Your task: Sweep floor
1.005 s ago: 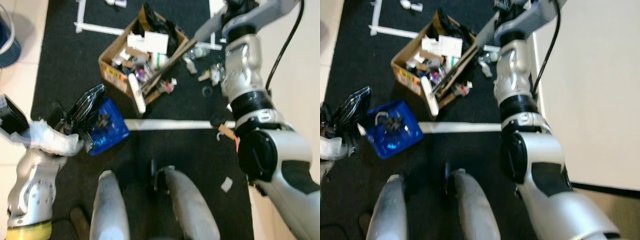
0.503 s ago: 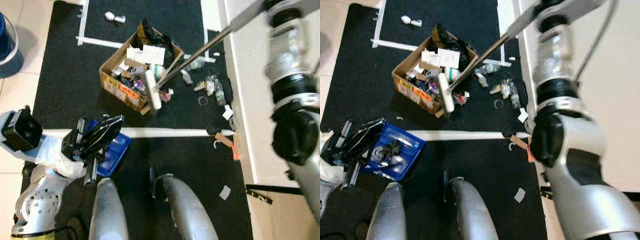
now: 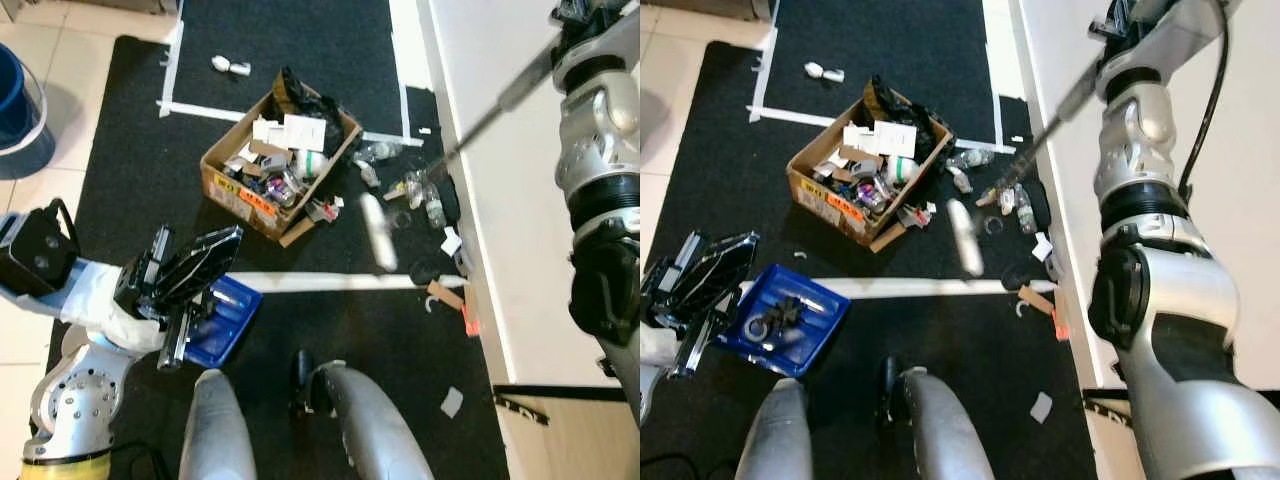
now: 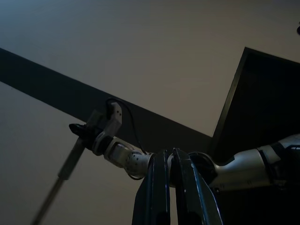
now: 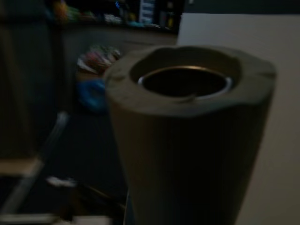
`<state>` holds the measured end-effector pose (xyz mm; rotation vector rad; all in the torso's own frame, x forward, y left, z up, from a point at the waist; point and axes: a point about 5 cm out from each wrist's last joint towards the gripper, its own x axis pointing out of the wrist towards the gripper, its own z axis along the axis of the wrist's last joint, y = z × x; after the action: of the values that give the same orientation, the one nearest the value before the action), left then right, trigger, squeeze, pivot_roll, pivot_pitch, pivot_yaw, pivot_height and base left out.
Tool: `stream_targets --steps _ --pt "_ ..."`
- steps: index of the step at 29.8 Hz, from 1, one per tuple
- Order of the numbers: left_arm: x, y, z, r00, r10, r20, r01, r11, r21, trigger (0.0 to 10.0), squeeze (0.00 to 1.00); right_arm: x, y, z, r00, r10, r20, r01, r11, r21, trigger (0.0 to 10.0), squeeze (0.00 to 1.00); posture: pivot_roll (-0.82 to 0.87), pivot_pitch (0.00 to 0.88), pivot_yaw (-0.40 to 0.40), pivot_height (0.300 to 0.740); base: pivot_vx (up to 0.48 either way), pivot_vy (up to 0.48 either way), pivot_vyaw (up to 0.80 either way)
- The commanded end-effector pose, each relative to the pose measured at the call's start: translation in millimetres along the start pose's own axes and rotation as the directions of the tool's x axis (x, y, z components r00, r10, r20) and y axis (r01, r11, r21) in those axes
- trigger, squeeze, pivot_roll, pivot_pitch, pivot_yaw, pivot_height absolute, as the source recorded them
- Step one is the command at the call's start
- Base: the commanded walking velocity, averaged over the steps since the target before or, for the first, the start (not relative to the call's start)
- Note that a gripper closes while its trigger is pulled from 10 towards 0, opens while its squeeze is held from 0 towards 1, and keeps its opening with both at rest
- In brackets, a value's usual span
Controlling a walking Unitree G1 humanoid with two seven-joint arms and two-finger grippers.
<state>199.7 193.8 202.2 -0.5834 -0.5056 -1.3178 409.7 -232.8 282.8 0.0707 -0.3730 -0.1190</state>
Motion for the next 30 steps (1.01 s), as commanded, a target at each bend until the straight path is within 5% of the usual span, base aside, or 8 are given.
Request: stream_targets --steps 1,8,17,23,26,28,29,30 --pt "7.7 -5.2 -6.2 0.999 -0.043 0.007 0.043 0.998 -0.042 10.0 0.00 -4.0 -23.5 4.2 0.995 -0.089 0.036 0.093 0.987 -0.128 10.0 0.00 0.23 0.107 -0.229 0.740 0.000 0.000 0.00" --pt "23.7 -7.2 -5.1 0.994 -0.102 0.031 0.104 0.993 -0.052 10.0 0.00 -24.2 -44.5 -33.5 0.973 -0.213 -0.092 0.169 0.923 -0.347 10.0 0.00 0.25 0.091 -0.211 0.740 0.000 0.000 0.00" --pt "56.1 25.3 40.0 0.983 0.071 0.168 -0.115 0.956 0.269 10.0 0.00 -68.7 -70.7 -92.4 0.905 -0.309 -0.294 0.102 0.826 -0.554 10.0 0.00 0.27 0.073 -0.190 0.740 0.000 0.000 0.00" --pt "80.6 42.8 112.1 0.890 0.314 0.330 -0.453 0.690 0.565 10.0 0.00 -104.1 -88.0 -123.8 0.839 -0.378 -0.391 0.076 0.794 -0.604 10.0 0.00 0.28 0.058 -0.167 0.740 0.000 0.000 0.00" --pt "84.5 42.8 122.3 0.876 0.386 0.291 -0.475 0.576 0.666 10.0 0.00 -110.9 -89.7 -130.0 0.824 -0.386 -0.414 0.056 0.784 -0.619 10.0 0.00 0.29 0.053 -0.161 0.740 0.000 0.000 0.00" --pt "84.5 42.8 122.3 0.876 0.386 0.291 -0.475 0.576 0.666 10.0 0.00 -110.9 -89.7 -130.0 0.824 -0.386 -0.414 0.056 0.784 -0.619 10.0 0.00 0.29 0.053 -0.161 0.740 0.000 0.000 0.00" --pt "81.2 43.1 123.9 0.841 0.487 0.235 -0.463 0.424 0.778 10.0 0.00 -118.8 -90.9 -137.2 0.806 -0.392 -0.444 0.026 0.773 -0.634 10.0 0.00 0.30 0.055 -0.161 0.740 0.000 0.000 0.00" --pt "81.2 43.1 123.9 0.841 0.487 0.235 -0.463 0.424 0.778 10.0 0.00 -118.8 -90.9 -137.2 0.806 -0.392 -0.444 0.026 0.773 -0.634 10.0 0.00 0.30 0.055 -0.161 0.740 0.000 0.000 0.00"
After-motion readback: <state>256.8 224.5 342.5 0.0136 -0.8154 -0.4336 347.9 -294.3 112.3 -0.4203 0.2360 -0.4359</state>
